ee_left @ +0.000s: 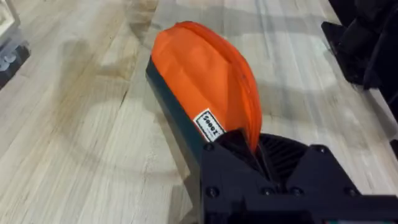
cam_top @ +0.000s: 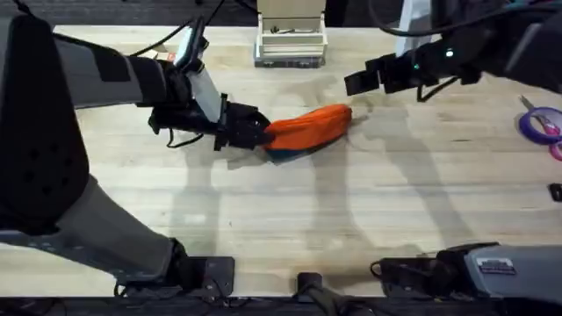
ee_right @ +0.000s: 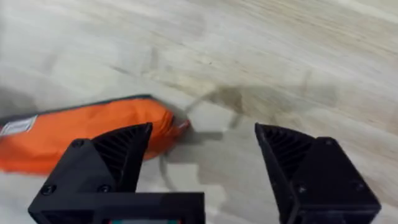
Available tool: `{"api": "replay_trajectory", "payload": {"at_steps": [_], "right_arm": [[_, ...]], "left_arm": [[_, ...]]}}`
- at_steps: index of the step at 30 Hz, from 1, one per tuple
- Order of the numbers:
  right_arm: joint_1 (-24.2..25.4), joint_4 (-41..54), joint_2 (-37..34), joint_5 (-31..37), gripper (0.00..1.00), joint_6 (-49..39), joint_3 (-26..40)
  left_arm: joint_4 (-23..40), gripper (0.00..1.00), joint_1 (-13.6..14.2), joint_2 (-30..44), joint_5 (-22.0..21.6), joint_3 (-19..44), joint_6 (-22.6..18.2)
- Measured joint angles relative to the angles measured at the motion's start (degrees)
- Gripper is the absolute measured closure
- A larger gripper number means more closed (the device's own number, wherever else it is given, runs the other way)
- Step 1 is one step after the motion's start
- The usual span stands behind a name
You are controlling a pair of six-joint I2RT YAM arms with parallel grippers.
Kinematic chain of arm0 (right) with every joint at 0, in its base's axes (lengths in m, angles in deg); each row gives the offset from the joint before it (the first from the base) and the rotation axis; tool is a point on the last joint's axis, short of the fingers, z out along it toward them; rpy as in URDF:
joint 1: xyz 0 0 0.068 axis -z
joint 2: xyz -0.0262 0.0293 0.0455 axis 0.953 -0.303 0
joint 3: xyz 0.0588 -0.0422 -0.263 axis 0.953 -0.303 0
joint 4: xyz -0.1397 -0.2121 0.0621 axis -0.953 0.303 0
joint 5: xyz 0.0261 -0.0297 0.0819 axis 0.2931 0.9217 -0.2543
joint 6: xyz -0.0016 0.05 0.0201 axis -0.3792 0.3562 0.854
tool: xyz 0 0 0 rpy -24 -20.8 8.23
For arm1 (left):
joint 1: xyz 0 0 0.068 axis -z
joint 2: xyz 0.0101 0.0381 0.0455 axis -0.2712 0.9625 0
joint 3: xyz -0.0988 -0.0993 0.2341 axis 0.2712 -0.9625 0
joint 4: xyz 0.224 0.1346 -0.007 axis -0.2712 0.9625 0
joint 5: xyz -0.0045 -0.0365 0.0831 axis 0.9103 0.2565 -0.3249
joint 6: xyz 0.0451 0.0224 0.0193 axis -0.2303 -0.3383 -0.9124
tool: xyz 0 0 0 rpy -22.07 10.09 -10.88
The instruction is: Unzip the bag, pick up the pens from the table one at a time and place them inside, then zip the bag closed.
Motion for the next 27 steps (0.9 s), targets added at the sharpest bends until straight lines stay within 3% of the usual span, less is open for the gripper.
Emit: {"api": "replay_trajectory", "payload": {"at_steps": [12, 13, 18, 20, 27], "right_arm": [[-0.7, 11.6, 12.2, 0.2, 0.004, -1.2, 0.0], [-0.7, 11.8, 12.9, 0.2, 0.004, -1.3, 0.0], [-0.7, 13.0, 16.2, 0.2, 0.003, -1.4, 0.0], [-0.7, 13.8, 17.3, 0.2, 0.004, -1.4, 0.0], [-0.7, 17.3, 20.6, 0.2, 0.004, -1.6, 0.0]], "left_arm": [[0.0, 0.931, 0.0, 0.0, 0.0, 0.0, 0.0], [0.1, 0.851, 0.0, 0.0, 0.0, 0.0, 0.1], [0.4, 0.090, 0.0, 0.0, 2.1, 0.0, 0.2], [0.4, 0.015, 0.0, 0.0, 2.3, 0.0, 0.3], [-1.3, 0.008, 0.0, 0.0, 2.9, 0.0, 0.4]]}}
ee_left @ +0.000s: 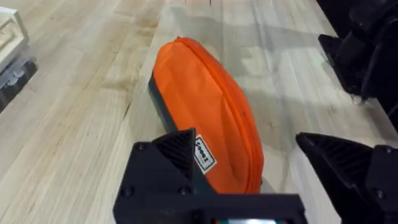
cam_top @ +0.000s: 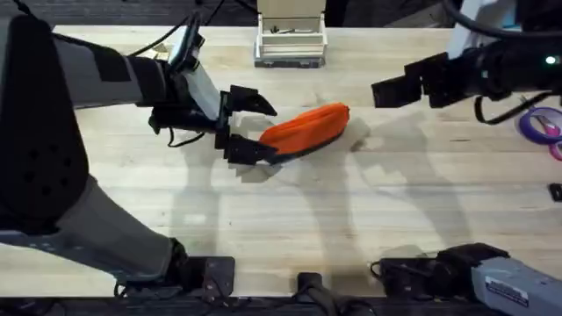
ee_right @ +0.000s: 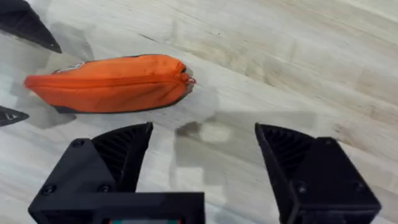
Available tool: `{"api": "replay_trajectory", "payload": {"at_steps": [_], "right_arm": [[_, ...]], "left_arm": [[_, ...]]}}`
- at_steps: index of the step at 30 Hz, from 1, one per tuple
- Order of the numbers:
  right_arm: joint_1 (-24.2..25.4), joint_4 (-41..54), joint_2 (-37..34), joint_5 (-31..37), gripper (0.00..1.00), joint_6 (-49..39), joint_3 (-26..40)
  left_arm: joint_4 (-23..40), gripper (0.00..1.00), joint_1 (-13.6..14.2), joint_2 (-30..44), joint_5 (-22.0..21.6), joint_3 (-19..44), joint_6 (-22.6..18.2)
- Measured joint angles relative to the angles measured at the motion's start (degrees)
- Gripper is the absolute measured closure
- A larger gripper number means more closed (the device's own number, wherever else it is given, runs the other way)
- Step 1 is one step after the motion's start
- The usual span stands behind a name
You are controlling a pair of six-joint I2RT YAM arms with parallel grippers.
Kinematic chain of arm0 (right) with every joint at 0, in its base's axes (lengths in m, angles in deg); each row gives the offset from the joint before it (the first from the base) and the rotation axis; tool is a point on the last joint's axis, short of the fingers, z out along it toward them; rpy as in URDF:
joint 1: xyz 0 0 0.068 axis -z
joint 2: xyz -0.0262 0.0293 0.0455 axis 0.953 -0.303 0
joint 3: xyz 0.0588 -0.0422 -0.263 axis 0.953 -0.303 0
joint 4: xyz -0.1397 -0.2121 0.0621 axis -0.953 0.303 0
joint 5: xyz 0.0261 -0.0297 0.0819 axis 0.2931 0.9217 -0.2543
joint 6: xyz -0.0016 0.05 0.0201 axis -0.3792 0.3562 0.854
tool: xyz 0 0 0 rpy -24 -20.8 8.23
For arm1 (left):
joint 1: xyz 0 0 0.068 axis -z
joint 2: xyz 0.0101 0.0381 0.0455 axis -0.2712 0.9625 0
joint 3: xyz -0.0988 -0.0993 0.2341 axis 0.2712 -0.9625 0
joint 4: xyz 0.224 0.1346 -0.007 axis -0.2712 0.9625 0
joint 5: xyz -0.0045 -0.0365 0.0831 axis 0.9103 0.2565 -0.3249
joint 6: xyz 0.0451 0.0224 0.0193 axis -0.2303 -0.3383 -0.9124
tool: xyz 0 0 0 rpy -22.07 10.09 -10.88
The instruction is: Unzip the bag, pick up the pens from the table one at a time and place them inside, then zip the bag closed.
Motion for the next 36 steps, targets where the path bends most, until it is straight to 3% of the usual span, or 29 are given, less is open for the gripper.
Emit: {"api": "replay_trajectory", "payload": {"at_steps": [9, 19, 23, 31, 36], "right_arm": [[0.0, 1.3, 5.4, 0.0, 0.004, 0.0, 0.0], [0.0, 4.7, 10.6, 0.0, 0.004, 0.0, 0.0], [0.0, 6.7, 12.7, 0.0, 0.004, 0.0, 0.0], [0.0, 10.3, 17.7, 0.0, 0.004, -0.1, 0.0], [0.0, 12.1, 20.5, 0.0, 0.004, -0.2, 0.0]], "left_arm": [[1.9, 0.004, 0.0, -1.0, -0.7, 0.4, 0.0], [9.3, 0.006, 0.0, -18.2, -11.1, 4.5, 1.6], [9.5, 0.006, 0.0, -26.3, -16.6, 4.8, 8.2], [12.0, 0.006, 0.0, -42.3, -27.2, 4.8, 26.5], [12.4, 0.006, 0.0, -51.3, -31.3, 4.8, 37.7]]}}
